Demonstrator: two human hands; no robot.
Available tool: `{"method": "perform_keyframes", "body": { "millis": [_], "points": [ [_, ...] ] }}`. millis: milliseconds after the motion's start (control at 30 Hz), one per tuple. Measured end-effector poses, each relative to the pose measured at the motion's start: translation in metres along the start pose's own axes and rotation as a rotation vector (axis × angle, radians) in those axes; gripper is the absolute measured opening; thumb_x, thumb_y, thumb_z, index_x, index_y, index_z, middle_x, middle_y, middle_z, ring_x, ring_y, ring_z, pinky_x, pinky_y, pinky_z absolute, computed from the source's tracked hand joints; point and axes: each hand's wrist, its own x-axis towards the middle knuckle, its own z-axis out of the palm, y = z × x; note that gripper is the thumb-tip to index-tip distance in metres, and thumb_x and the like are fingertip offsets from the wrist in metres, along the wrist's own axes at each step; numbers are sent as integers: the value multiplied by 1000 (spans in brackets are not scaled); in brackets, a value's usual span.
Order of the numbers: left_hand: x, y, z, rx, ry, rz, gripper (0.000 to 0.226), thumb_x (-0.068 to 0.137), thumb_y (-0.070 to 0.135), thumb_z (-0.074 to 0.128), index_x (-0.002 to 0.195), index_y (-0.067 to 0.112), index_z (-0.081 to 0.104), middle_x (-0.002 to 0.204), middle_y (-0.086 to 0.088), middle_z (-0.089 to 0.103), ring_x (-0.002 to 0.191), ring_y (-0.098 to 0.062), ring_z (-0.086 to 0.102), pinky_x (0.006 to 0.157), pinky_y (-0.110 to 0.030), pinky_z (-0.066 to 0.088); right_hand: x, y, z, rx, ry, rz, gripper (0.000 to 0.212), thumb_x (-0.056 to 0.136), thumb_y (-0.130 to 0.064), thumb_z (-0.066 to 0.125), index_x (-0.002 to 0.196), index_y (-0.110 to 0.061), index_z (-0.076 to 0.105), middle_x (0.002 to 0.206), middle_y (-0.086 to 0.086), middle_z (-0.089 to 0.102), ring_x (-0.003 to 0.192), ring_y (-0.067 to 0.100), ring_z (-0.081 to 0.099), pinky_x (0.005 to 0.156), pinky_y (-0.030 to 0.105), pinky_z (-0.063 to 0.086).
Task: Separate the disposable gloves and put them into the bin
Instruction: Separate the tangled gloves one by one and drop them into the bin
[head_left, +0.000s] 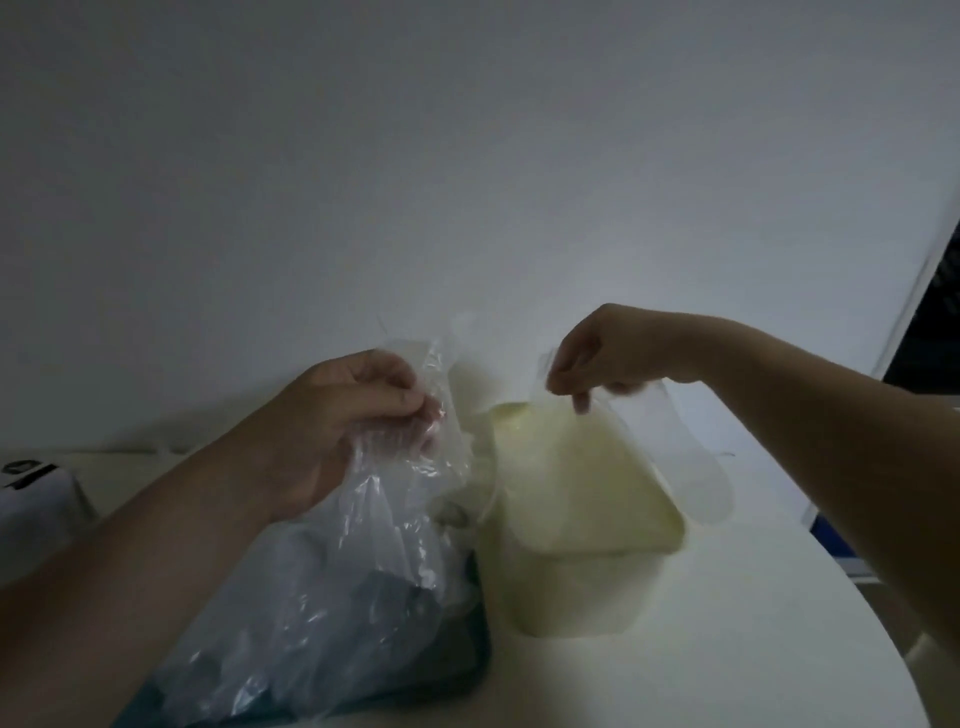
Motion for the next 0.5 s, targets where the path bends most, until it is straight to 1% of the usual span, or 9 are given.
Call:
{"method": "perform_keyframes", "body": {
  "millis": [100, 167, 200, 267, 333, 367, 400, 433, 500],
  "points": [
    [9, 6, 6, -107, -47, 14, 21, 71, -1, 72, 84, 10, 59, 82, -18, 74, 74, -28, 73, 79, -45, 66, 26, 18, 21, -111, -12, 4, 7, 87, -28, 80, 94, -26, 80, 80, -2, 80, 53, 15, 54, 51, 23, 41],
    [13, 12, 5, -207, -155, 44, 46, 62, 1, 85, 96, 9, 55, 90, -18, 78, 78, -28, 76, 75, -45, 65, 41, 24, 36, -103, -6, 3, 3, 86, -27, 80, 85, -30, 81, 75, -3, 78, 53, 14, 58, 56, 24, 47],
    [17, 13, 5, -226, -204, 51, 53, 60, 9, 90, 98, 9, 54, 97, -20, 79, 81, -29, 77, 74, -44, 64, 48, 27, 42, -98, 1, -1, 13, 86, -23, 80, 76, -32, 80, 71, -4, 77, 54, 14, 59, 60, 25, 49],
    [26, 13, 10, -157, -258, 38, 43, 63, 16, 93, 89, 11, 60, 109, -23, 77, 88, -30, 77, 70, -39, 62, 65, 31, 52, -135, 29, -16, 26, 88, -9, 76, 70, -28, 81, 74, 2, 78, 64, 15, 61, 68, 25, 50],
    [35, 4, 18, 36, -205, 12, 10, 74, 15, 84, 77, 15, 75, 113, -23, 77, 86, -25, 77, 66, -31, 60, 73, 33, 60, -237, 30, -3, 15, 96, -4, 65, 103, -7, 79, 104, 16, 75, 88, 16, 59, 75, 24, 42],
    [38, -2, 21, 116, -165, -14, 4, 78, 14, 81, 75, 15, 79, 114, -23, 77, 85, -23, 76, 63, -29, 59, 78, 37, 64, -297, 33, -12, 16, 98, -5, 63, 107, -4, 75, 106, 16, 73, 93, 18, 60, 72, 23, 40],
    [42, -10, 23, 163, -146, -54, 2, 79, 12, 81, 77, 14, 81, 114, -23, 76, 85, -24, 76, 61, -29, 58, 79, 40, 66, -359, 40, -55, 13, 96, -5, 63, 100, -7, 74, 95, 10, 71, 92, 21, 62, 66, 24, 39],
    [45, -17, 24, 172, -135, -98, 11, 77, 11, 82, 86, 5, 80, 115, -23, 76, 88, -27, 75, 60, -29, 58, 78, 43, 67, -404, 64, -92, 15, 93, -4, 65, 97, -15, 74, 84, -1, 66, 88, 23, 61, 62, 22, 40],
    [52, -32, 25, 150, -91, -171, 47, 74, 9, 83, 109, -16, 63, 120, -25, 74, 95, -38, 73, 55, -30, 57, 72, 45, 65, -381, 108, -102, 29, 89, -18, 77, 118, -24, 74, 90, -10, 65, 89, 17, 65, 75, 23, 53]
  ]
}}
